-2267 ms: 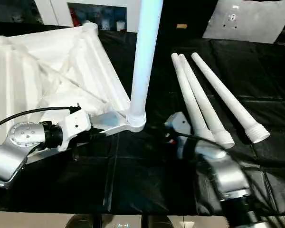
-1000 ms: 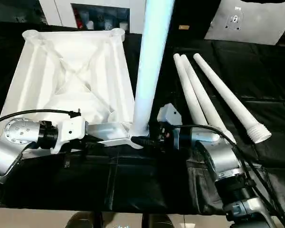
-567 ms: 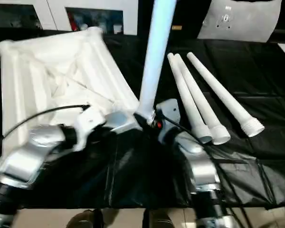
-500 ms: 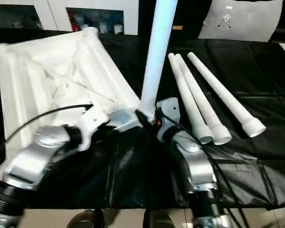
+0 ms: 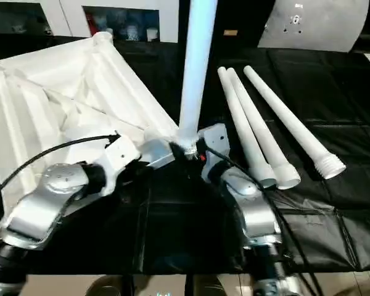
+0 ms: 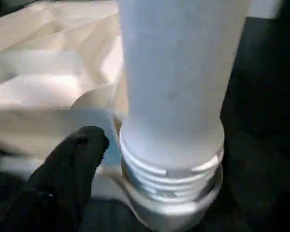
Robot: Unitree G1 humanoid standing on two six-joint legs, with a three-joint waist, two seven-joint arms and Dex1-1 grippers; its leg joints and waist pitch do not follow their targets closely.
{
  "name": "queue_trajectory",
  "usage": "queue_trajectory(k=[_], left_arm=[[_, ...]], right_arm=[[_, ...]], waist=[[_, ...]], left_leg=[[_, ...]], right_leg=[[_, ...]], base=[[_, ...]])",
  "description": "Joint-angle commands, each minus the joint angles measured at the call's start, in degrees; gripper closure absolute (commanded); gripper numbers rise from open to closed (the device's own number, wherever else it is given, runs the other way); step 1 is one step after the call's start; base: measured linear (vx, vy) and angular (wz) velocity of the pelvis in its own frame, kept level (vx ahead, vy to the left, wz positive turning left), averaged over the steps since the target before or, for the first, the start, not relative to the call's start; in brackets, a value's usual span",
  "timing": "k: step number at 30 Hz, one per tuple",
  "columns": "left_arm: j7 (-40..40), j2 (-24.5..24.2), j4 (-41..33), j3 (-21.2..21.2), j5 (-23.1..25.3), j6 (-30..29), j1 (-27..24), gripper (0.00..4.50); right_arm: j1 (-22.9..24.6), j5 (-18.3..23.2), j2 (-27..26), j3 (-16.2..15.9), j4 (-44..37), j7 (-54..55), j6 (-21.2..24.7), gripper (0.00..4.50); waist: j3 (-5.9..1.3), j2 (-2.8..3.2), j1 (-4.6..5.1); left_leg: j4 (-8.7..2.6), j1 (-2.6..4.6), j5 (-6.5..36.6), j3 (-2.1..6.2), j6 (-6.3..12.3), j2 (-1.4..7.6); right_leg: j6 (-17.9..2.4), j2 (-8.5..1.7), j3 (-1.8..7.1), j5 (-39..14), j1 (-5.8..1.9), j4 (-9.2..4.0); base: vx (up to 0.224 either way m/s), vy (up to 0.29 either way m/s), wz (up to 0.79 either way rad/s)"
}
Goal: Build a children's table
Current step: Rotate leg to tighten
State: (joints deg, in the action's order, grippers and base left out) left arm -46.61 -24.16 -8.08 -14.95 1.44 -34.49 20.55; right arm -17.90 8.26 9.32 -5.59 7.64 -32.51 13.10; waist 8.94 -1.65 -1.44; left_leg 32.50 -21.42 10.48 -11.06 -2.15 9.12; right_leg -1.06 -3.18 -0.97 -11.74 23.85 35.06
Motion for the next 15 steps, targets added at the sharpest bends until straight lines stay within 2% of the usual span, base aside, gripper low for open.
queue_trajectory(k=[1, 3, 4, 5, 7, 8, 10, 15], left_arm=[[-2.8, -1.0, 0.1, -0.1, -1.3, 3.0, -0.5, 4.5], [-4.1, -2.1, 0.5, -0.5, -1.3, 4.5, -0.5, 4.5], [-7.0, -4.6, 1.4, -1.5, -1.4, 7.9, -0.6, 4.5], [-8.1, -5.4, 1.5, -1.9, -1.4, 8.9, -0.7, 4.5], [-8.9, -6.1, 1.7, -2.1, -1.5, 9.4, -0.7, 4.5], [-10.0, -6.8, 2.1, -2.3, -1.6, 10.8, -0.6, 4.5], [-13.8, -8.7, 3.6, -2.8, -2.6, 14.5, -0.4, 4.5], [-18.2, -10.2, 5.4, -3.5, -3.8, 17.7, 0.6, 4.5]], right_arm=[[1.1, 1.6, 2.4, -2.4, -0.6, -6.6, 0.1, 0.13], [1.1, 1.8, 4.1, -2.0, -0.6, -8.6, -0.3, 0.08], [0.9, 2.7, 6.9, -0.7, 0.0, -12.3, -1.0, 0.04], [0.8, 3.0, 7.8, -0.2, 0.3, -13.5, -1.2, 0.04], [0.7, 3.2, 8.7, 0.0, 0.6, -14.7, -1.7, 0.04], [0.5, 3.4, 9.8, 0.1, 1.0, -16.3, -2.4, 0.04], [0.0, 5.4, 13.1, 0.4, 0.9, -21.5, -3.3, 0.04], [-1.3, 7.6, 17.6, -0.6, 0.2, -30.1, -2.5, 0.04]], waist=[[-3.41, -0.03, -0.03], [-3.57, -0.14, -0.07], [-3.54, -0.14, -0.12], [-3.63, 0.0, -0.24], [-3.6, -0.08, -0.3], [-3.72, 0.05, -0.32], [-3.82, -0.07, -0.54], [-3.68, 0.09, -0.73]], left_leg=[[-3.13, 0.56, 5.0, 1.5, 5.92, 3.64], [-2.88, 0.48, 3.5, 1.44, 7.12, 3.58], [-2.88, 0.51, 3.4, 1.46, 7.44, 3.59], [-2.77, 0.57, 3.5, 1.44, 7.85, 3.59], [-2.76, 0.58, 3.1, 1.35, 8.15, 3.7], [-2.69, 0.6, 2.5, 1.36, 8.19, 3.79], [-2.53, 0.71, 2.1, 1.36, 8.93, 3.8], [-2.39, 0.76, 1.9, 1.37, 9.53, 4.14]], right_leg=[[-13.5, -4.44, 2.72, -3.4, -2.86, -3.6], [-14.3, -4.45, 2.7, -0.8, -3.0, -3.3], [-14.5, -4.46, 2.69, -0.6, -2.98, -3.36], [-14.6, -4.44, 2.65, -0.4, -3.03, -3.28], [-15.3, -4.46, 2.65, 0.3, -2.97, -3.18], [-15.8, -4.51, 2.62, 0.9, -2.95, -3.0], [-16.1, -4.41, 2.55, 1.8, -2.95, -2.87], [-17.4, -4.62, 2.46, 2.2, -2.82, -2.62]], base=[[0.0, 0.0, 0.0], [0.0, 0.0, 0.0], [0.0, 0.0, 0.0], [0.0, 0.0, 0.0], [0.0, 0.0, 0.0], [0.0, 0.0, 0.0], [0.0, 0.0, 0.0], [0.0, 0.0, 0.0]])
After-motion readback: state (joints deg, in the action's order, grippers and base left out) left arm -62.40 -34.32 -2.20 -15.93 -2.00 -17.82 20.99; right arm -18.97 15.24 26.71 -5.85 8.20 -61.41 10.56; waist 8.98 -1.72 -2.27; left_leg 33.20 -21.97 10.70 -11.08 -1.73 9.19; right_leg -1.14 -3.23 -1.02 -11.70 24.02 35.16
